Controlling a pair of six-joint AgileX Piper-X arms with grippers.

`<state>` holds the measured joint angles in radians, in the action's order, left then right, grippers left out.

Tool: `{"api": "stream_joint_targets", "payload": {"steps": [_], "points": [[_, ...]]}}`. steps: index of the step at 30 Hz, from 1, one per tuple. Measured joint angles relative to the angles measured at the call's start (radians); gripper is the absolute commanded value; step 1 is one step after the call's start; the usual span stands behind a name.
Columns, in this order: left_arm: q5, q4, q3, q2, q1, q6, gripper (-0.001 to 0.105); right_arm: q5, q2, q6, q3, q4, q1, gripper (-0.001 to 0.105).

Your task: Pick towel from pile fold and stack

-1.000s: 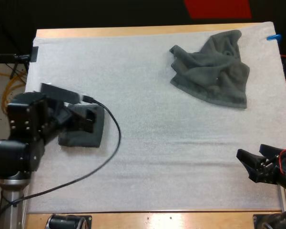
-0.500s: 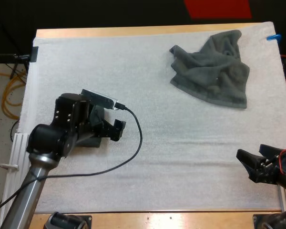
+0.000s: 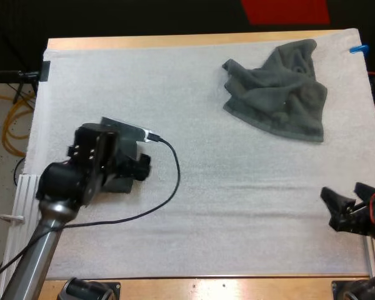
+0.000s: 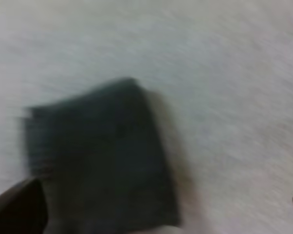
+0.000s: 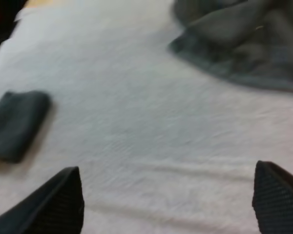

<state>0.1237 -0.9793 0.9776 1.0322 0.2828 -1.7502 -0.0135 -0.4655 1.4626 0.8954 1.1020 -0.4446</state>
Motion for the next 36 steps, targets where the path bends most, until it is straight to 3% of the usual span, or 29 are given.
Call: {"api": "stream_joint_targets", "payload": {"steps": [4, 9, 12, 21, 27, 36], "points": [[0.033, 0.011, 0.0, -0.068, -0.094, 0.004, 0.105, 0.028, -0.04, 0.05, 0.0, 0.0, 0.0, 0.07], [0.028, -0.033, 0.0, -0.158, -0.263, 0.112, 0.105, 0.077, -0.115, 0.08, 0.0, 0.0, 0.0, 0.07], [0.025, -0.06, 0.0, -0.242, -0.313, 0.122, 0.105, 0.088, -0.141, 0.086, 0.0, -0.003, 0.0, 0.07], [0.006, -0.07, 0.0, -0.494, -0.279, 0.121, 0.105, 0.053, -0.164, 0.127, 0.0, -0.031, 0.131, 0.07], [0.069, -0.136, 0.0, -0.612, -0.255, 0.128, 0.105, -0.039, -0.158, 0.194, 0.0, -0.009, 0.304, 0.07], [0.119, -0.241, 0.0, -0.769, -0.247, 0.16, 0.105, -0.048, 0.013, 0.276, 0.0, 0.105, 0.464, 0.07]]}}
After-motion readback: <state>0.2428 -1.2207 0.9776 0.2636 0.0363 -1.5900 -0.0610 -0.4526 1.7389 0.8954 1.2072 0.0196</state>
